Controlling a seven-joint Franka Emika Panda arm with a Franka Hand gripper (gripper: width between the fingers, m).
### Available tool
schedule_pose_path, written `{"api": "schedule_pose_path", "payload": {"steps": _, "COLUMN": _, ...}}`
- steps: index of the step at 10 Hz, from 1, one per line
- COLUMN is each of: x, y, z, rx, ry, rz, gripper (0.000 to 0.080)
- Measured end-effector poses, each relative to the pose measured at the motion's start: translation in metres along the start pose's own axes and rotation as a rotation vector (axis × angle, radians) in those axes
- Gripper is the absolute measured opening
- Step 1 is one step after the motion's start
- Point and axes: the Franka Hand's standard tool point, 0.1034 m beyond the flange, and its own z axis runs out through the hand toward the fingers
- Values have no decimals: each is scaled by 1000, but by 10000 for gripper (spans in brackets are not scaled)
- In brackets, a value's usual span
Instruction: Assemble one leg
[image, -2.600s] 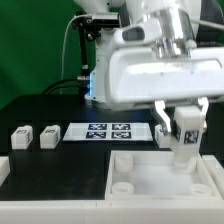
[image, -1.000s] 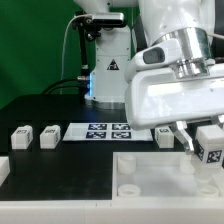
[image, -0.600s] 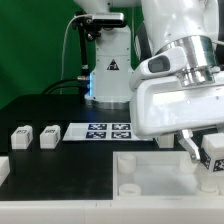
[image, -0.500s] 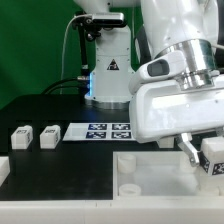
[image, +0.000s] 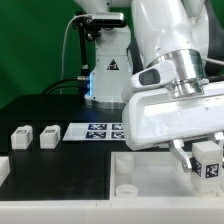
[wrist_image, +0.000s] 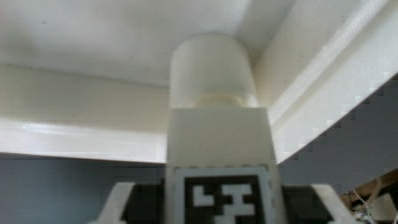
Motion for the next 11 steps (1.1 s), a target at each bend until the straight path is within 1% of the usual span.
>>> {"api": "schedule_pose_path", "payload": {"steps": 2, "x": 0, "y": 0, "z": 0, "rx": 15, "ry": -37, "rz": 9, "gripper": 287}}
{"api": "schedule_pose_path", "payload": {"steps": 3, "x": -4, "y": -1, "z": 2, "rx": 21, "ry": -60, "rz": 9, "gripper": 287}}
{"api": "schedule_pose_path", "payload": {"steps": 4, "x": -4, "y": -1, "z": 2, "rx": 22, "ry": -62, "rz": 9, "gripper": 470}}
{"api": "schedule_pose_path", "payload": {"steps": 5, "x": -5, "y": -1, "z": 3, "rx": 23, "ry": -64, "rz": 9, "gripper": 586}}
{"api": "schedule_pose_path", "payload": {"steps": 6, "x": -5, "y": -1, "z": 3, "rx": 23, "ry": -64, "rz": 9, "gripper": 586}}
{"api": "schedule_pose_path", "payload": {"steps": 7, "x": -5, "y": -1, "z": 3, "rx": 23, "ry": -65, "rz": 10, "gripper": 636}}
{"api": "schedule_pose_path", "payload": {"steps": 11, "x": -5, "y": -1, "z": 2, "rx": 23, "ry": -72, "rz": 13, "gripper": 648}}
